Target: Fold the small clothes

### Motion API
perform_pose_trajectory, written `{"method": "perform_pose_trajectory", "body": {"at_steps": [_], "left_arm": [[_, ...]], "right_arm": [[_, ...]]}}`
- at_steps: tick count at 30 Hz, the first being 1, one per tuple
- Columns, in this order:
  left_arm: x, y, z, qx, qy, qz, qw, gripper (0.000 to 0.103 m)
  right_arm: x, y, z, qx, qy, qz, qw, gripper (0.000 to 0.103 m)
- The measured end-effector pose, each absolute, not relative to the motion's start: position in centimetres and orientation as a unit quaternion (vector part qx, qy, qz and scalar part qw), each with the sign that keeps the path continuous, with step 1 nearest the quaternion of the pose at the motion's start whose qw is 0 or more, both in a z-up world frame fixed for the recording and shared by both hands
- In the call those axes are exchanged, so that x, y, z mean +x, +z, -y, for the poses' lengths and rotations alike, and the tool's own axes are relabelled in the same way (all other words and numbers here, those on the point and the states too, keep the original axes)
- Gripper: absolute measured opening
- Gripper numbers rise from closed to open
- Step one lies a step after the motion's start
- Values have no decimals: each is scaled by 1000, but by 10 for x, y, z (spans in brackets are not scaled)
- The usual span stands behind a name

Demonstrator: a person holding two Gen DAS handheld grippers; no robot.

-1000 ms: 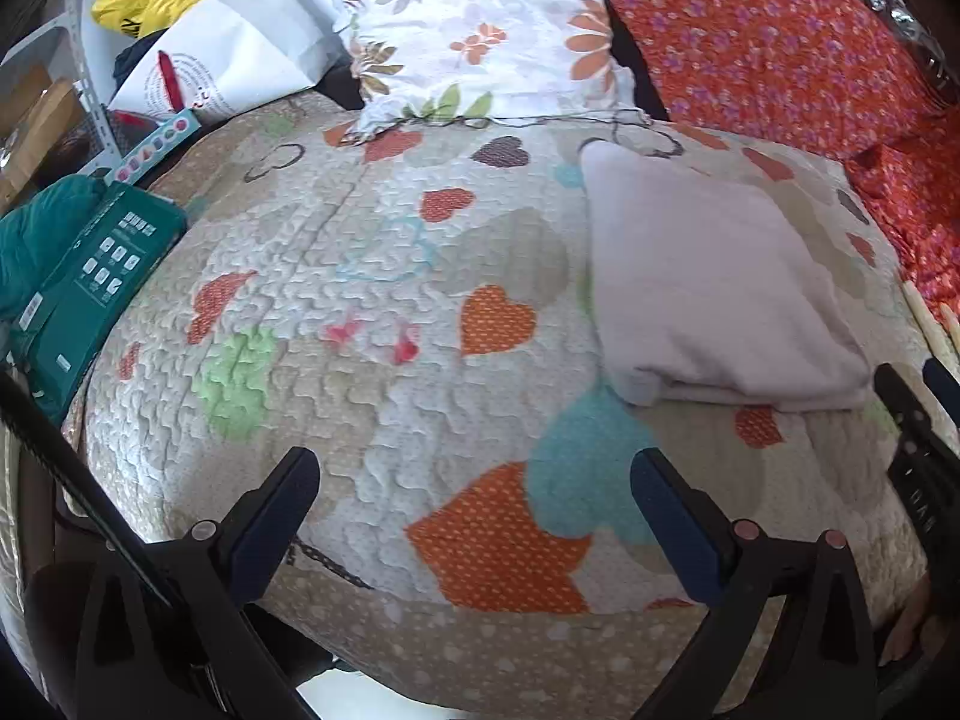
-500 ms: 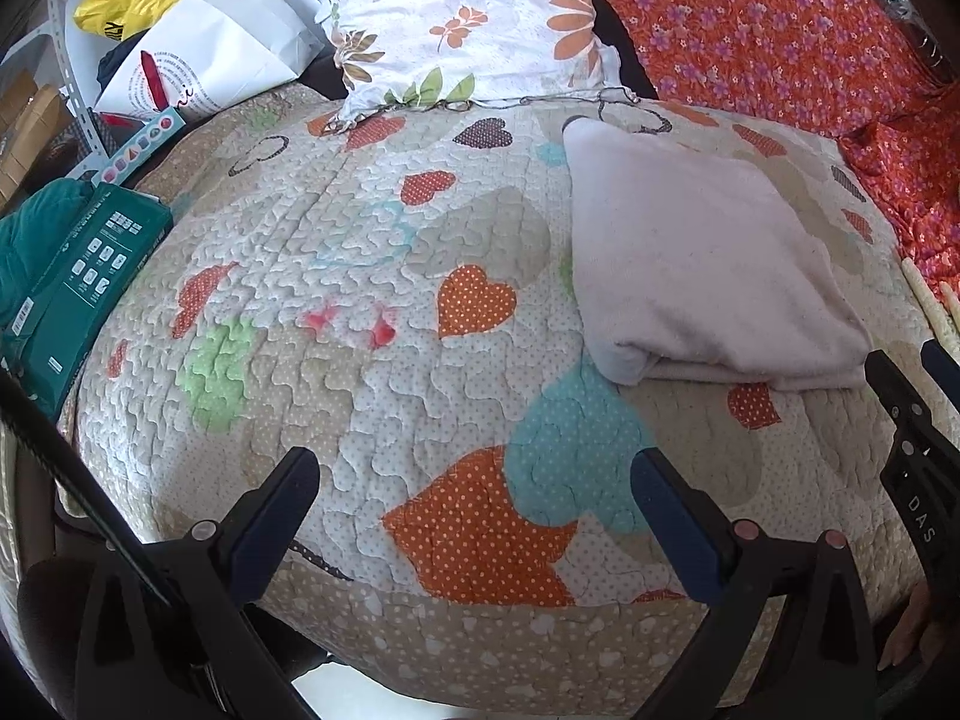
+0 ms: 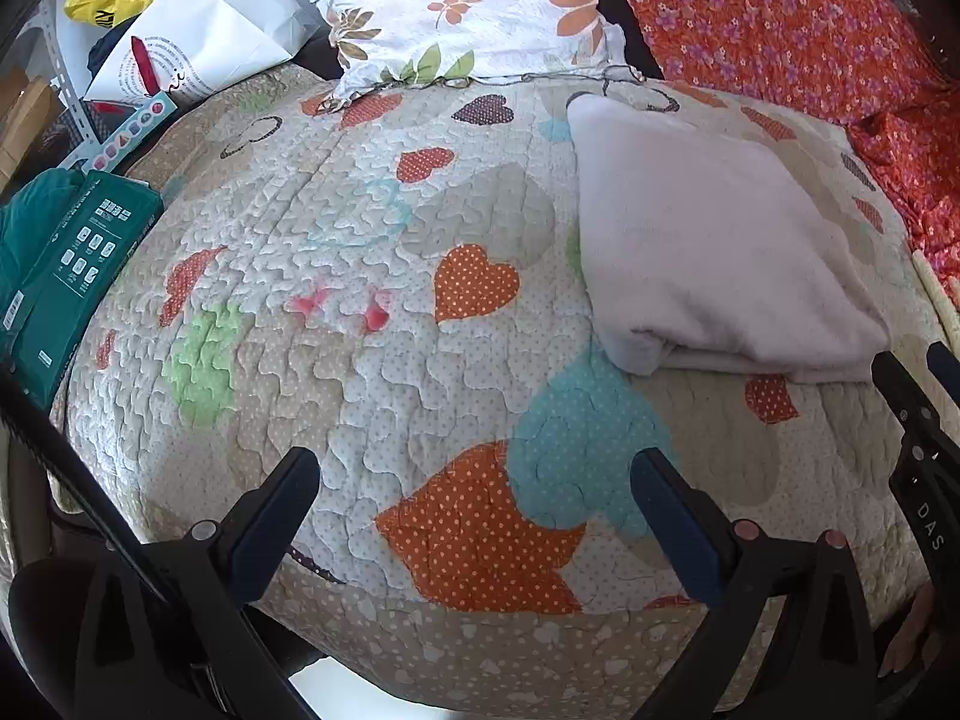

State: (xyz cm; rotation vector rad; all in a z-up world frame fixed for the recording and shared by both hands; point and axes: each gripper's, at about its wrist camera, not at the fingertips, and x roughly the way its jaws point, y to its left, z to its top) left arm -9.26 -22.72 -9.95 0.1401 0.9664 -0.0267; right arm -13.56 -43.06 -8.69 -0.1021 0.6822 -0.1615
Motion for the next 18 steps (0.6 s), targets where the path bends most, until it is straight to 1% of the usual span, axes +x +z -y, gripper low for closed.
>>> {"method": "perform_pose_trajectory", "body": {"at_steps": [18], "left_arm": [[-92, -107, 232, 69, -22, -478, 875, 103]], "right_arm": [[-135, -90, 425, -64, -73, -338, 936, 68]]}}
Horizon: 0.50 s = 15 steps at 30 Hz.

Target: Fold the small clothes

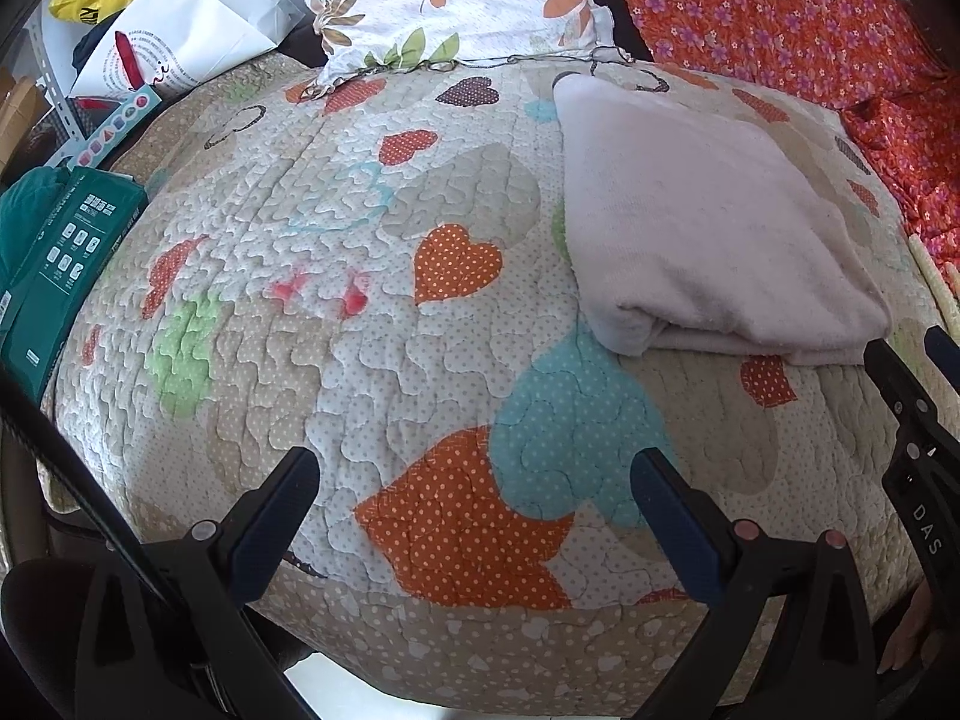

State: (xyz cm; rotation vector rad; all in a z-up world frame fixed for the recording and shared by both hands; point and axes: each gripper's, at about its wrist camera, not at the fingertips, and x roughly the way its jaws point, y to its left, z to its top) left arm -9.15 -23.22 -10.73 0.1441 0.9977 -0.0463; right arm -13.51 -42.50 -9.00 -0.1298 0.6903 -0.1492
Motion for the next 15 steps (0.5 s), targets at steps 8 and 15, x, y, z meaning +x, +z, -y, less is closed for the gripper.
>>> {"method": "perform_pose_trajectory", "body": {"at_steps": [8, 15], "left_arm": [[-89, -112, 231, 61, -28, -490, 869, 103], [-89, -111, 230, 48, -33, -488, 871, 103]], "right_arm": [[-134, -92, 425, -67, -70, -341, 935, 68], [-134, -94, 421, -71, -66, -345, 934, 69]]}}
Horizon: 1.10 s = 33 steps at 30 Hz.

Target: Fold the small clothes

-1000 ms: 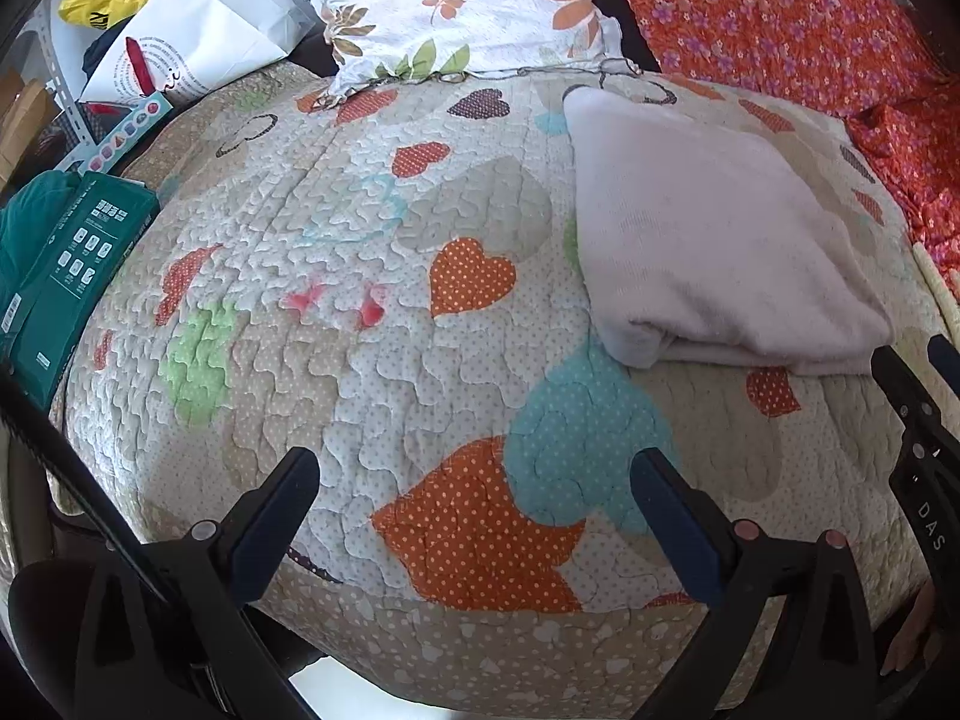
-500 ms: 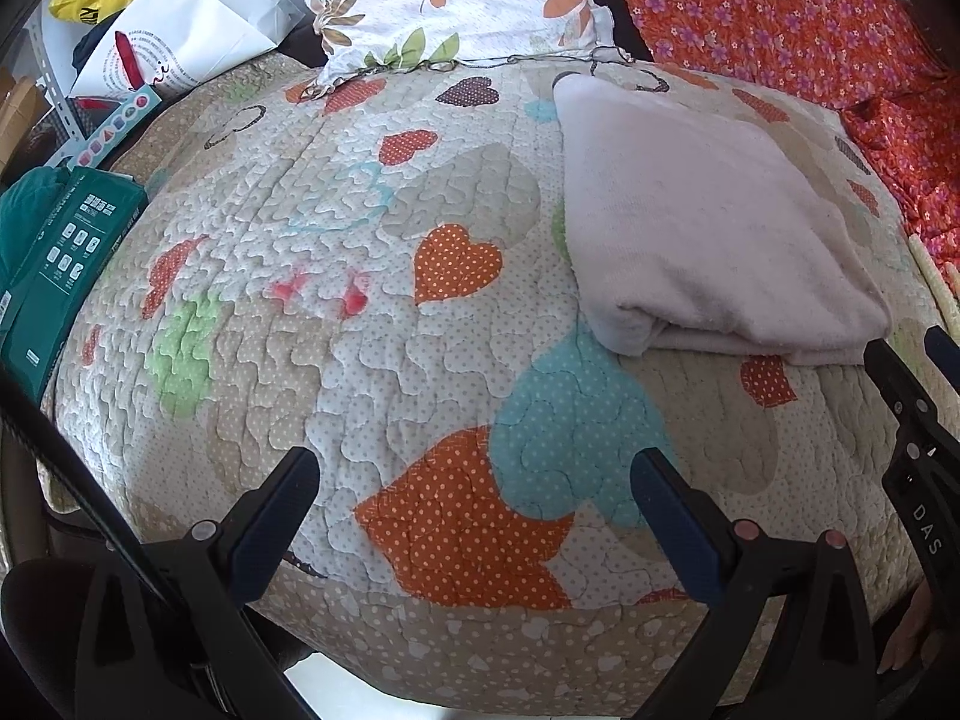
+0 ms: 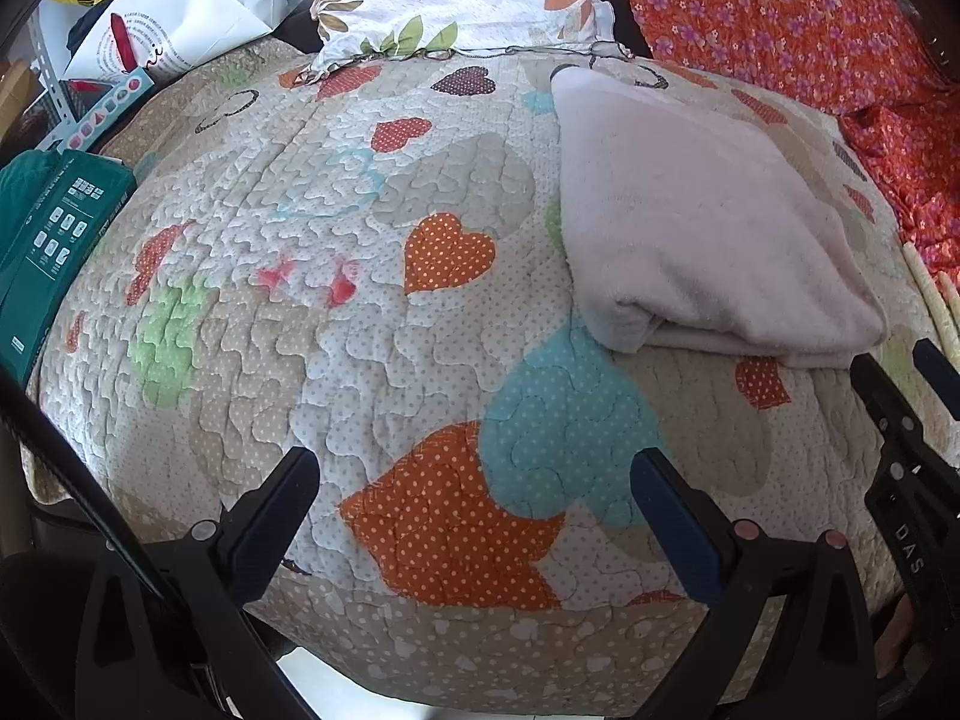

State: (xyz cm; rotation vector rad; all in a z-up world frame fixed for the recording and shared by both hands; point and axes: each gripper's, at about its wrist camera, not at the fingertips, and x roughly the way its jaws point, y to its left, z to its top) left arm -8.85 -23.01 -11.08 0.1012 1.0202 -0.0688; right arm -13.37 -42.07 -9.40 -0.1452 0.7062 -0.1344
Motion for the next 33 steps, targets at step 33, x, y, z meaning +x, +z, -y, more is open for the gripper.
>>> {"method": "perform_pose_trajectory", "body": {"at_steps": [33], "left_arm": [[-81, -116, 227, 24, -37, -507, 861, 103]], "right_arm": [[-135, -96, 409, -81, -54, -347, 933, 72]]}}
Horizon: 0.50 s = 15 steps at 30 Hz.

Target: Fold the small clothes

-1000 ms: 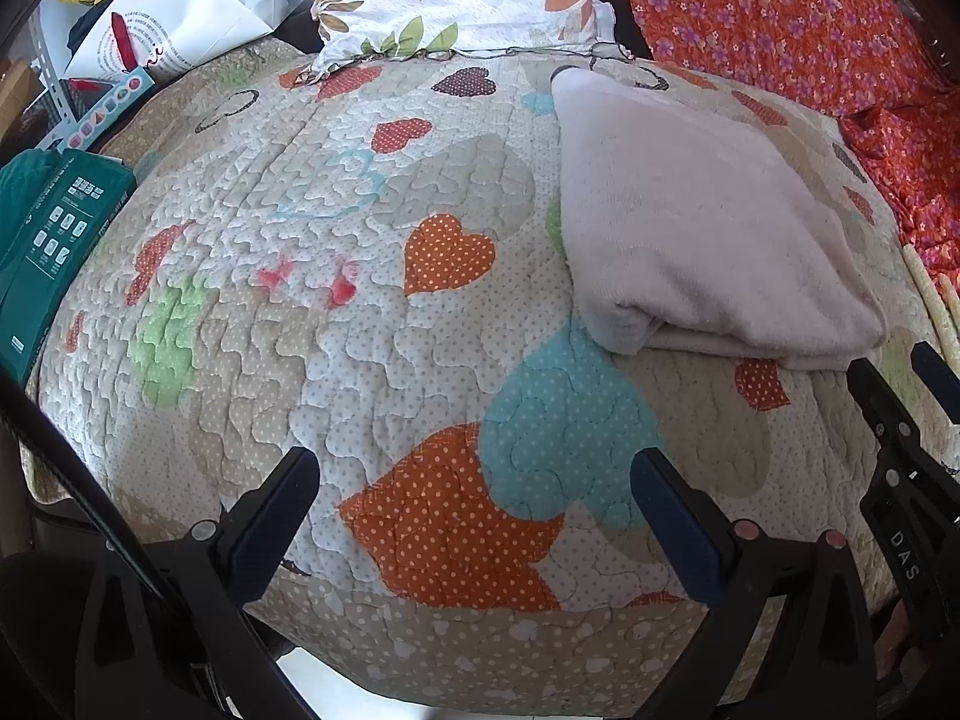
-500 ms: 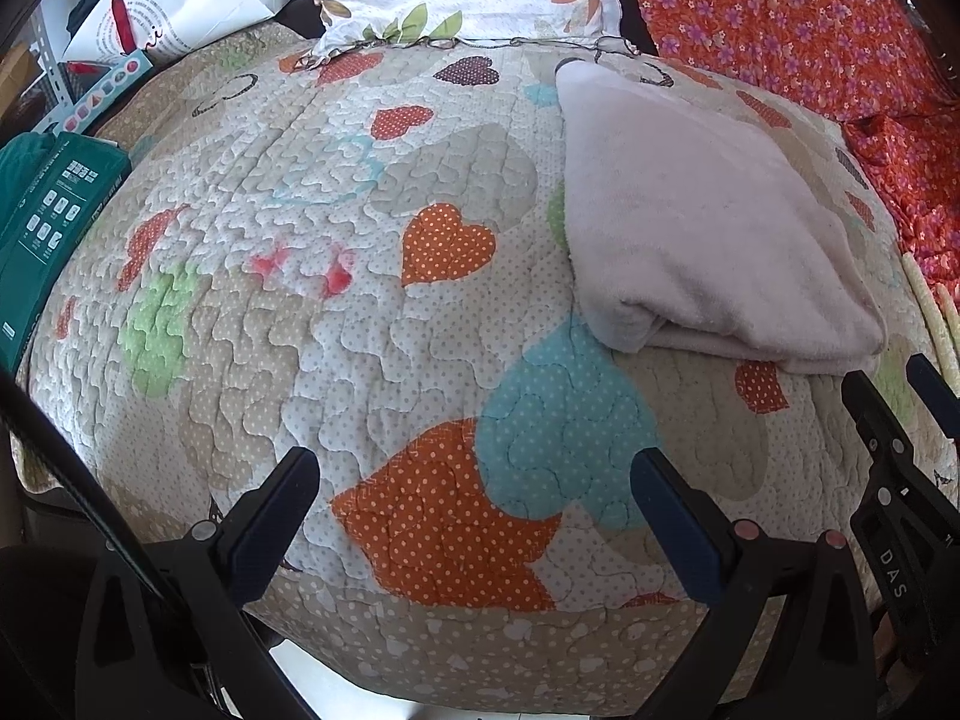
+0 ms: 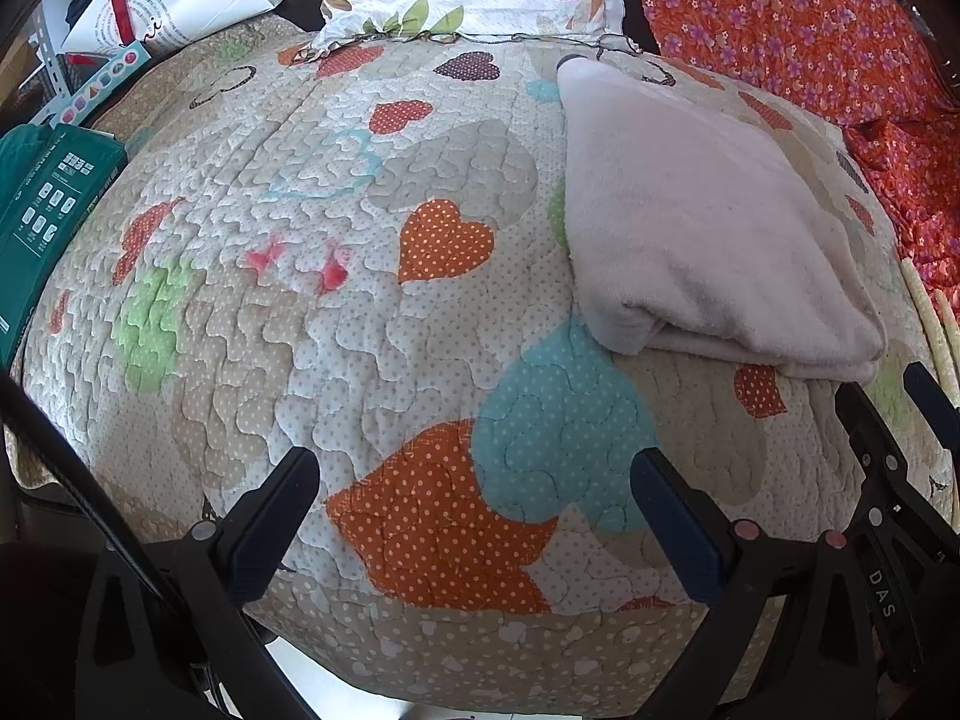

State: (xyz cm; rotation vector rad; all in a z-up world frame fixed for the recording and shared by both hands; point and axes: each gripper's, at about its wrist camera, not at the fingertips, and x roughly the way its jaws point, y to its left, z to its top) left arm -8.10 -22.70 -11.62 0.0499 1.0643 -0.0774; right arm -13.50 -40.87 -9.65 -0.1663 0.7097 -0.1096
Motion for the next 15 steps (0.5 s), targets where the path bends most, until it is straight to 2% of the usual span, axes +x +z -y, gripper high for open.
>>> {"method": "perform_pose_trajectory", "body": {"at_steps": [15], "left_arm": [[-76, -114, 232, 21, -41, -509, 859, 103]], "right_arm": [[-135, -96, 403, -85, -48, -347, 933, 74]]}}
